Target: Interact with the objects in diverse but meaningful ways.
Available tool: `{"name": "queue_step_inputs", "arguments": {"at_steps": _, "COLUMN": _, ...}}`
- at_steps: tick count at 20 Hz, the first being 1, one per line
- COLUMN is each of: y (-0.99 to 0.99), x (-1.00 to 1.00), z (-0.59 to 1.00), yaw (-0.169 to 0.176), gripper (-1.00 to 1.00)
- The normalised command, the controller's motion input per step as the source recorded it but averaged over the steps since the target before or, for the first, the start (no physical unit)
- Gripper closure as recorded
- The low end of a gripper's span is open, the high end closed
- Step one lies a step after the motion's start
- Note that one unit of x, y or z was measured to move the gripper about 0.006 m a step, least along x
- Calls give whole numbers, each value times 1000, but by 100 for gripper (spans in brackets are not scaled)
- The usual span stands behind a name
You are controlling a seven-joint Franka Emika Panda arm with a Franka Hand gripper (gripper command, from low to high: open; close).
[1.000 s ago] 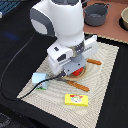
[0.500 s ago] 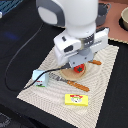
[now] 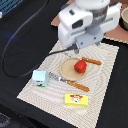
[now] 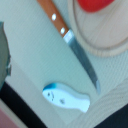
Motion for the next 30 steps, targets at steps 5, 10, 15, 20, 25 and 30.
{"name": "queue_step_inputs", "arguments": {"at_steps": 5, "y": 607, "x": -205, "z": 6, "yaw": 160, "gripper": -100}}
{"name": "queue_step_inputs", "arguments": {"at_steps": 10, "y": 353, "x": -476, "z": -193, "yaw": 214, "gripper": -100}}
{"name": "queue_step_inputs", "arguments": {"at_steps": 15, "y": 161, "x": -667, "z": -153, "yaw": 206, "gripper": -100}}
{"name": "queue_step_inputs", "arguments": {"at_steps": 20, "y": 93, "x": -682, "z": -369, "yaw": 178, "gripper": -100}}
{"name": "queue_step_inputs", "arguments": {"at_steps": 25, "y": 243, "x": -706, "z": -575, "yaw": 164, "gripper": -100}}
{"name": "queue_step_inputs", "arguments": {"at_steps": 30, "y": 401, "x": -577, "z": -625, "yaw": 151, "gripper": -100}}
